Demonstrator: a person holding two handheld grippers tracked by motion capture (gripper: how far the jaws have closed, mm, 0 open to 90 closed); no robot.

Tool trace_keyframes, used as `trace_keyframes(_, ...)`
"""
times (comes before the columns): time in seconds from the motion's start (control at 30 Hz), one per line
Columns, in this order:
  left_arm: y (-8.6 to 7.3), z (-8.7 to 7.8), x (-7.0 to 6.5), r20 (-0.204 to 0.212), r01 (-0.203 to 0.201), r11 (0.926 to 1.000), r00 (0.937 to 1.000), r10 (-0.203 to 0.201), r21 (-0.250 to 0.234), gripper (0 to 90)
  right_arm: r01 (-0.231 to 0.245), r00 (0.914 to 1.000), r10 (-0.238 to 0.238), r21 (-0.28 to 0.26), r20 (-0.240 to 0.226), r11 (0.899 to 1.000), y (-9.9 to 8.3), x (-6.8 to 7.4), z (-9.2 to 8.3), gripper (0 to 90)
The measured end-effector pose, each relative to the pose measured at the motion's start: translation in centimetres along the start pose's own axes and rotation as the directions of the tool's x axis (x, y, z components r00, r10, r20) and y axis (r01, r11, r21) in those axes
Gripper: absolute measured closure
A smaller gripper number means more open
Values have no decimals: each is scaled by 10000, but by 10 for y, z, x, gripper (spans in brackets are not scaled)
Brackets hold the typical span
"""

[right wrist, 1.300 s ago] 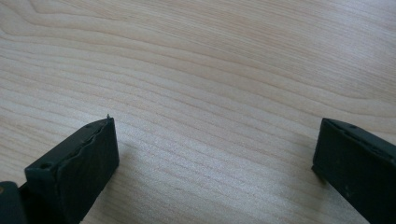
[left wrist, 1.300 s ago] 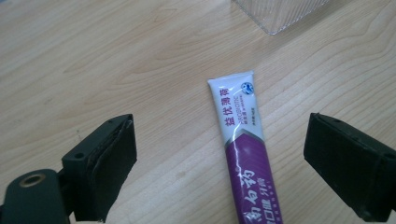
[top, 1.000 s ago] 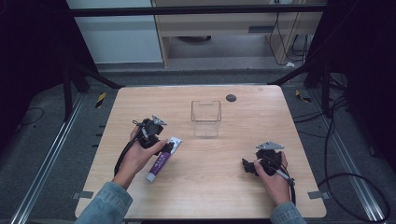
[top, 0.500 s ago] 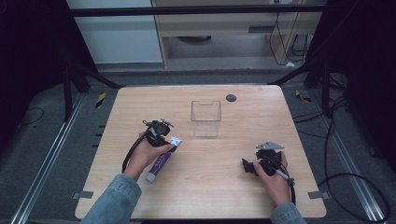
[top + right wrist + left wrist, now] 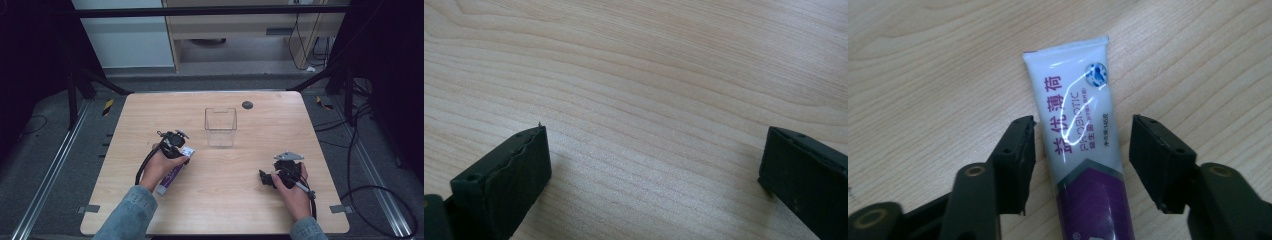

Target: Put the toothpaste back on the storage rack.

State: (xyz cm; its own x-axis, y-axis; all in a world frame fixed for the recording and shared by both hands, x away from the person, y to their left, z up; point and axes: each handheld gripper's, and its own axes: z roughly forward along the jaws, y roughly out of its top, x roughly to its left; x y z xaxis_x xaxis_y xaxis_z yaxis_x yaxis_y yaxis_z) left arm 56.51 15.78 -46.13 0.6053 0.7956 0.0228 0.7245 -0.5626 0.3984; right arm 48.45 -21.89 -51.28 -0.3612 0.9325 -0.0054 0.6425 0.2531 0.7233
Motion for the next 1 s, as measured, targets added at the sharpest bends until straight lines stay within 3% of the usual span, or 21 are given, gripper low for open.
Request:
trace_keyframes(0.43,-1,7,1,201,-40,9990,9998,31,453,461,1,10000,-1,-2,0,10000,0,0,0,4)
trace_keyframes(0.9,-4,7,-2,116,74,9994,9999,-78,327,539,6,10000,-6,-1,0,10000,0,0,0,4)
trace_keyframes(1.0,-4,7,-4,207,-106,9994,9997,100,327,586,7,10000,-7,-2,0,10000,0,0,0,4)
